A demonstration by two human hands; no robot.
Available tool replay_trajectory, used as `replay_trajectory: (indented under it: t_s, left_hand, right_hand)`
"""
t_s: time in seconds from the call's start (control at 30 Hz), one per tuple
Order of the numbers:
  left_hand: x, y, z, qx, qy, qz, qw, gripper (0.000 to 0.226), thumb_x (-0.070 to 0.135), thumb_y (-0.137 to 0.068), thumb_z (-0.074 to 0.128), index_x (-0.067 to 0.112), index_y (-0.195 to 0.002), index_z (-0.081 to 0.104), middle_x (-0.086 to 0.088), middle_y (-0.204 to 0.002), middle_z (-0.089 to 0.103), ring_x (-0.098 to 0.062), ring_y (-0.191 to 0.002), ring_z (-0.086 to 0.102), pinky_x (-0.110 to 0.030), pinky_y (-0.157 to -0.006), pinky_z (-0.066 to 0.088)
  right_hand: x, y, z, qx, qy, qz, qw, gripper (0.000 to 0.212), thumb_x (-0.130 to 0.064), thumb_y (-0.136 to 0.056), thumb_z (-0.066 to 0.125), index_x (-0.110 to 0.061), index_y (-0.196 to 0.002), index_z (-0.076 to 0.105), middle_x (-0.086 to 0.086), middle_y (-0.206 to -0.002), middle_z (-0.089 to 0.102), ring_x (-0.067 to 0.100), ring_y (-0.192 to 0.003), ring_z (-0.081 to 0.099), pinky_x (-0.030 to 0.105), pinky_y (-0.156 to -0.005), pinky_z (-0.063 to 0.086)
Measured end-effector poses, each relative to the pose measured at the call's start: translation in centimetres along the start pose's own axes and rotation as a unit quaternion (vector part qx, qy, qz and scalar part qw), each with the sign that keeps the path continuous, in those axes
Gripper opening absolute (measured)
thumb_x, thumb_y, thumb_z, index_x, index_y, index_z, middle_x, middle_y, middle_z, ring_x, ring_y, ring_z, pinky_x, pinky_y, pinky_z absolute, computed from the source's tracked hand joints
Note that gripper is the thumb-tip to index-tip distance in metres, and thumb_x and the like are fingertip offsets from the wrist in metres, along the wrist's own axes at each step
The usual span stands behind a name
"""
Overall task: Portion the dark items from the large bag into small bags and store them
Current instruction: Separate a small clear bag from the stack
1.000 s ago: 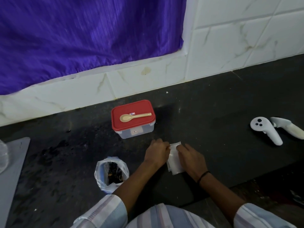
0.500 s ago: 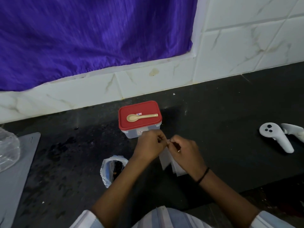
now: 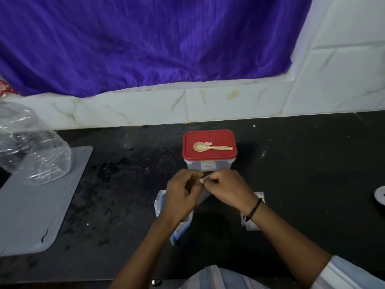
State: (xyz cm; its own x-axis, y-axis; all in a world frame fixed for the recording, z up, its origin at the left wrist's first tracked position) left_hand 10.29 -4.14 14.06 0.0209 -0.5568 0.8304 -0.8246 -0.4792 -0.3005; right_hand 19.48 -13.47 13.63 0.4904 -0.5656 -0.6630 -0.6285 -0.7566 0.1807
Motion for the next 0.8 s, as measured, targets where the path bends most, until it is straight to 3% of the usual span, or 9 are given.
replay_trajectory:
  t_s: [0.1, 0.17, 0.27, 0.43, 0.53, 0.6, 0.73, 0.8]
  left_hand:
    - [-1.8, 1.2, 0.6, -0.103, 0.049, -0.012, 0.993, 0.05, 0.039, -0.085, 0.065, 0.024, -0.132, 0.057, 0.009, -0.126, 0.061, -0.015, -0.12, 0.059, -0.029, -0.096, 0.05]
    - [-2.6, 1.9, 1.4, -0.141, 0.036, -0.004, 0.989, 0.065, 0.036, -0.081, 0.074, 0.023, -0.14, 0.049, 0.009, -0.133, 0.057, -0.017, -0.125, 0.056, -0.034, -0.101, 0.049]
    - [-3.3, 2.4, 1.8, -0.108, 0.046, -0.023, 0.993, 0.062, 0.027, -0.076, 0.082, 0.025, -0.132, 0.054, 0.012, -0.122, 0.063, -0.014, -0.115, 0.063, -0.036, -0.094, 0.053]
    - [-4.2, 3.5, 2.3, -0.063, 0.048, -0.075, 0.994, 0.049, 0.027, -0.073, 0.085, 0.029, -0.111, 0.055, 0.018, -0.1, 0.069, -0.005, -0.091, 0.069, -0.028, -0.076, 0.056]
    - [-4.2, 3.9, 2.7, -0.058, 0.059, -0.083, 0.993, 0.047, 0.018, -0.071, 0.084, 0.026, -0.106, 0.053, 0.022, -0.096, 0.068, -0.002, -0.085, 0.068, -0.013, -0.069, 0.049]
    - [-4.4, 4.1, 2.8, -0.05, 0.058, -0.079, 0.994, 0.044, 0.011, -0.071, 0.081, 0.021, -0.103, 0.053, 0.019, -0.093, 0.068, -0.002, -0.083, 0.068, -0.012, -0.067, 0.048]
    - [-4.8, 4.2, 2.4, -0.03, 0.056, -0.083, 0.995, 0.034, 0.013, -0.077, 0.075, 0.014, -0.103, 0.054, 0.009, -0.09, 0.068, -0.006, -0.082, 0.069, -0.021, -0.068, 0.054]
    - [-4.9, 4.1, 1.8, -0.015, 0.061, -0.093, 0.994, 0.033, 0.02, -0.078, 0.073, 0.018, -0.105, 0.055, 0.01, -0.093, 0.069, -0.009, -0.085, 0.07, -0.033, -0.072, 0.058]
  right_hand:
    - [-0.5, -0.4, 1.4, -0.031, -0.078, -0.005, 0.996, 0.025, -0.031, -0.084, 0.064, -0.012, -0.069, 0.07, 0.006, -0.066, 0.068, 0.02, -0.066, 0.067, 0.039, -0.062, 0.056]
    - [-1.0, -0.4, 2.7, -0.092, -0.151, -0.01, 0.984, 0.01, -0.018, -0.083, 0.067, -0.017, -0.075, 0.072, 0.003, -0.07, 0.069, 0.019, -0.069, 0.069, 0.038, -0.064, 0.06]
    - [-2.1, 0.1, 4.3, -0.195, -0.161, -0.028, 0.967, 0.016, -0.009, -0.082, 0.065, -0.024, -0.079, 0.069, 0.002, -0.074, 0.063, 0.013, -0.065, 0.063, 0.027, -0.06, 0.052]
    - [-2.4, 0.4, 5.1, -0.272, -0.035, -0.044, 0.961, 0.018, -0.012, -0.084, 0.061, -0.027, -0.091, 0.067, 0.002, -0.077, 0.059, 0.017, -0.067, 0.059, 0.032, -0.062, 0.049]
    - [-2.9, 0.6, 5.3, -0.285, 0.076, -0.075, 0.952, 0.011, -0.019, -0.087, 0.059, -0.026, -0.095, 0.064, -0.006, -0.08, 0.057, 0.015, -0.075, 0.06, 0.027, -0.062, 0.047]
    - [-3.1, 0.6, 5.5, -0.277, 0.1, -0.082, 0.952, 0.009, -0.026, -0.09, 0.057, -0.025, -0.095, 0.064, -0.009, -0.079, 0.054, 0.01, -0.074, 0.055, 0.023, -0.061, 0.041]
    - [-3.6, 0.5, 5.6, -0.238, 0.075, -0.1, 0.963, 0.029, -0.029, -0.1, 0.046, -0.029, -0.073, 0.058, -0.009, -0.073, 0.054, 0.008, -0.071, 0.054, 0.026, -0.065, 0.04]
    - [-4.0, 0.6, 5.0, -0.216, 0.03, -0.112, 0.97, 0.027, -0.032, -0.1, 0.048, -0.028, -0.081, 0.066, -0.009, -0.077, 0.062, 0.005, -0.073, 0.058, 0.026, -0.069, 0.046]
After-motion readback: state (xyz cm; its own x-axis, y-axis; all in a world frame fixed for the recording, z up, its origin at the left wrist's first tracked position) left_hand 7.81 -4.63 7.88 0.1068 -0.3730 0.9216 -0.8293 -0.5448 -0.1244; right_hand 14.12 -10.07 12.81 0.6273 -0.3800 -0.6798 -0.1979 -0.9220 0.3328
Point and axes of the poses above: each hand's wrist, its own y-axis away from the middle knuckle, its own z-axis out of the palm, x = y × z, the point moved 9 cm from there along -y, towards the middle knuckle
